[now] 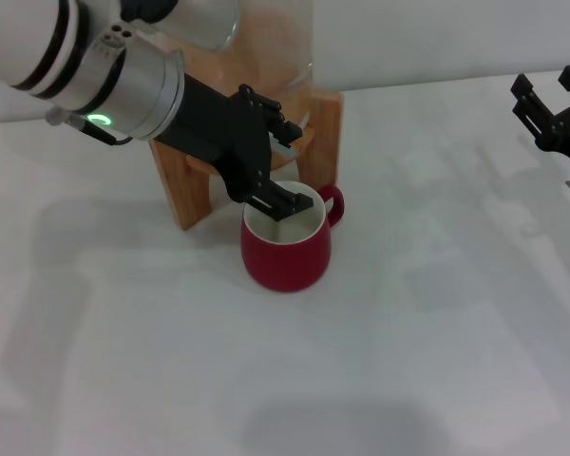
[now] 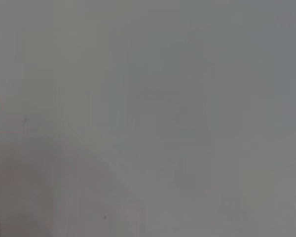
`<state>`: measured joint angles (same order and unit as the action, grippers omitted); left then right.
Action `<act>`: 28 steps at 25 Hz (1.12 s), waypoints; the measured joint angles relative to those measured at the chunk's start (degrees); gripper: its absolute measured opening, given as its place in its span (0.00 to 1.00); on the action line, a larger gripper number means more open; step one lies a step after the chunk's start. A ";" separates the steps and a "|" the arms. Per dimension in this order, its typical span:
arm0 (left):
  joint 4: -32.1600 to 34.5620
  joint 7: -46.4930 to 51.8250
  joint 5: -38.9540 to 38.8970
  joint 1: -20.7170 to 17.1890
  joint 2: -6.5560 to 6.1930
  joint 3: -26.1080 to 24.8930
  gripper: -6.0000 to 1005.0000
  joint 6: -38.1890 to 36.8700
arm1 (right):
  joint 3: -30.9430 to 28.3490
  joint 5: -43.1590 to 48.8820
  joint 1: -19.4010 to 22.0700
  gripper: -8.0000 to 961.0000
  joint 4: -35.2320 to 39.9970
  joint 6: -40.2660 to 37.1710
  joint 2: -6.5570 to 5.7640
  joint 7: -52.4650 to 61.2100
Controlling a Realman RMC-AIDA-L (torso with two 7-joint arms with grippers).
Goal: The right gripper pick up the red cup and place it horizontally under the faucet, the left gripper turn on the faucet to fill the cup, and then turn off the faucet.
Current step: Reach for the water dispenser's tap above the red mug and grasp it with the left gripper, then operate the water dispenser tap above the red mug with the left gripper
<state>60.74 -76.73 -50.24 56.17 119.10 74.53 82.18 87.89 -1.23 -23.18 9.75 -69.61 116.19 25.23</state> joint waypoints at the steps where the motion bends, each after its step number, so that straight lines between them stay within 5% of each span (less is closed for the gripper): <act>1: 0.09 0.00 0.00 -0.01 0.00 0.01 0.83 0.08 | 0.00 0.00 -0.01 0.71 0.00 0.00 0.00 0.00; 20: 4.95 0.11 -0.41 -0.95 0.00 -0.13 0.83 0.49 | 0.00 0.00 -0.11 0.71 0.00 -0.09 0.00 0.00; 28: 13.60 2.68 -4.59 -8.29 0.40 0.73 0.83 -1.35 | -0.42 0.00 -0.05 0.71 0.00 -0.08 -0.02 -0.02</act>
<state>74.35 -74.05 -54.83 47.88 119.50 75.26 80.83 87.47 -1.23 -23.24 9.75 -69.70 116.17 25.21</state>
